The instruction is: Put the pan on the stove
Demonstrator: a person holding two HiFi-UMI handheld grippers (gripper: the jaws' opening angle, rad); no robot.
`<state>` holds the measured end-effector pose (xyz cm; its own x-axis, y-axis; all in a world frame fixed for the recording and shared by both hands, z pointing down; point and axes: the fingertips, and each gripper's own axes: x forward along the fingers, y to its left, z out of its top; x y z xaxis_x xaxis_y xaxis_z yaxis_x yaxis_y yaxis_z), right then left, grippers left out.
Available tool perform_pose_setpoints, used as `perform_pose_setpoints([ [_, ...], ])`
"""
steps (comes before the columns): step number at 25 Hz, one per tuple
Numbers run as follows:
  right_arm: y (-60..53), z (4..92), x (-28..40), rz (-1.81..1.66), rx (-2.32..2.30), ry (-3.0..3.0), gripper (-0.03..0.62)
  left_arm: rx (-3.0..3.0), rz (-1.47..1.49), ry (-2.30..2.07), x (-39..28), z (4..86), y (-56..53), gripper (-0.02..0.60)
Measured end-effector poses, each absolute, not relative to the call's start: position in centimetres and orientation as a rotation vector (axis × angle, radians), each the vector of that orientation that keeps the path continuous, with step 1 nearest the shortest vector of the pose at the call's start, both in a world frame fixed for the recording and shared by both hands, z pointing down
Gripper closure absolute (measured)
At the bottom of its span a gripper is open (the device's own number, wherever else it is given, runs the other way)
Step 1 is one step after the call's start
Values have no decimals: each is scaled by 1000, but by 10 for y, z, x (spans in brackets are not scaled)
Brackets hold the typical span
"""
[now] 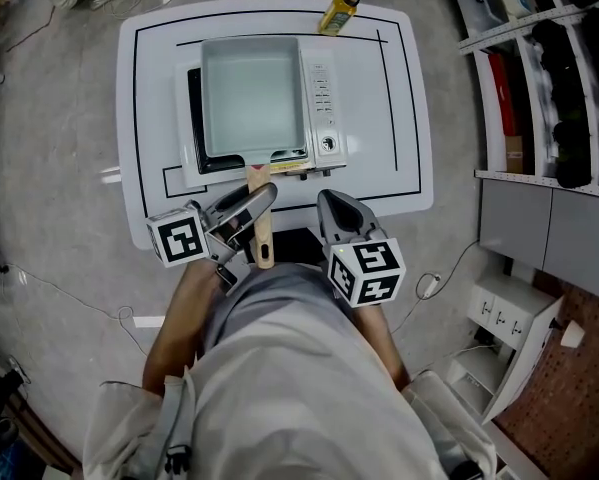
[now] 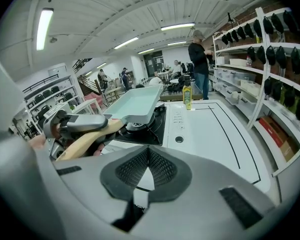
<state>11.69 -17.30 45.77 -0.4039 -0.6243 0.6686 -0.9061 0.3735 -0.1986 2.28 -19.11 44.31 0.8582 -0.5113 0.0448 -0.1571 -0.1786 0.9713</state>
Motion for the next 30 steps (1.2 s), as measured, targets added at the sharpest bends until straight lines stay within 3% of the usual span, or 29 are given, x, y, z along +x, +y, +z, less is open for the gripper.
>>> perform_pose_setpoints([
  [30, -175, 470, 115, 786, 1224, -2140, 585, 1663, -376, -577, 23, 472, -194, 423],
])
